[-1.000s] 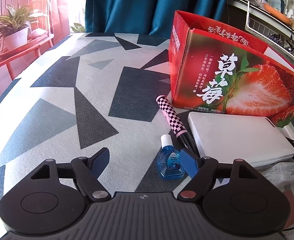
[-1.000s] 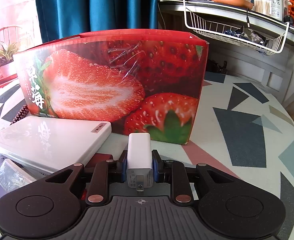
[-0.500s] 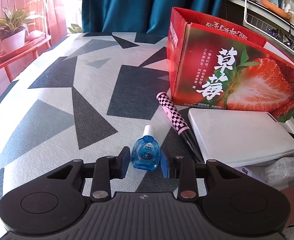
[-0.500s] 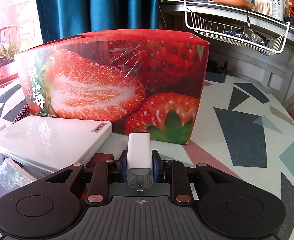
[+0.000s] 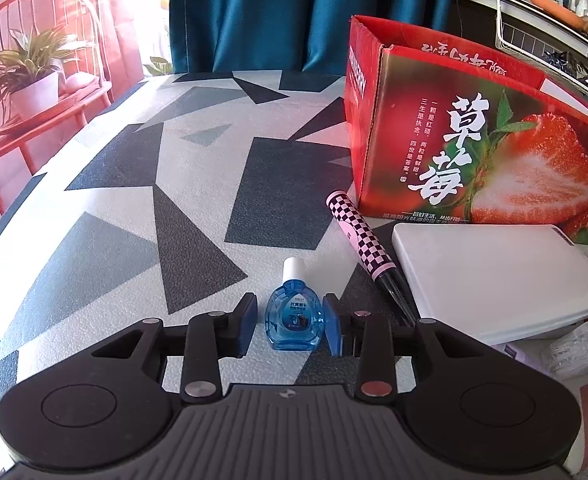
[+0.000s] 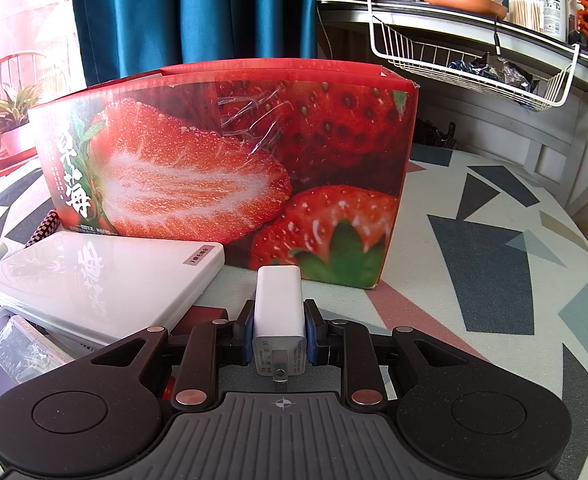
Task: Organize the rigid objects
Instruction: 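Close the left tool on the blue eye-drop bottle while the right tool holds the charger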
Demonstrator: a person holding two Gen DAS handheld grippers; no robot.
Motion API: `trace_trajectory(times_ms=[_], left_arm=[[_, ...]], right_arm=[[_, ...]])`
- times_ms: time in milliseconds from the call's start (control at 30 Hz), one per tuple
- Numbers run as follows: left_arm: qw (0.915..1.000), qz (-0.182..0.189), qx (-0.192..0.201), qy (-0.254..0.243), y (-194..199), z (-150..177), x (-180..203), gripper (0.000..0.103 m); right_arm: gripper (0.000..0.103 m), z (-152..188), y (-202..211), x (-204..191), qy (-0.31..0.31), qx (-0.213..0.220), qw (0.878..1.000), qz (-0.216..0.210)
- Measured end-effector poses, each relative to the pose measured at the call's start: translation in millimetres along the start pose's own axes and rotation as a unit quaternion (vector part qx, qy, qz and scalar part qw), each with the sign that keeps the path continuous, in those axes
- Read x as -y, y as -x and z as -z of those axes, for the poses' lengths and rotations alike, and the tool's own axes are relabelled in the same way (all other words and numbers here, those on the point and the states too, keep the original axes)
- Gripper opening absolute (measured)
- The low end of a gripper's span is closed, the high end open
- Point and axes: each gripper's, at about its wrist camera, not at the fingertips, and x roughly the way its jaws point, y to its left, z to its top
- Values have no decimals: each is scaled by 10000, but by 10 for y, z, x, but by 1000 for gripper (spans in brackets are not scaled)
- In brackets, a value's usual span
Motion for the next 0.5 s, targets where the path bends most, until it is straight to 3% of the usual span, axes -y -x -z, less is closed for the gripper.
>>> trace_trajectory(times_ms=[500], left_arm=[[10000,60,56,-1,13,21,-5,32]], right_arm=[[22,0,0,-1,-1,-5,10000,0]])
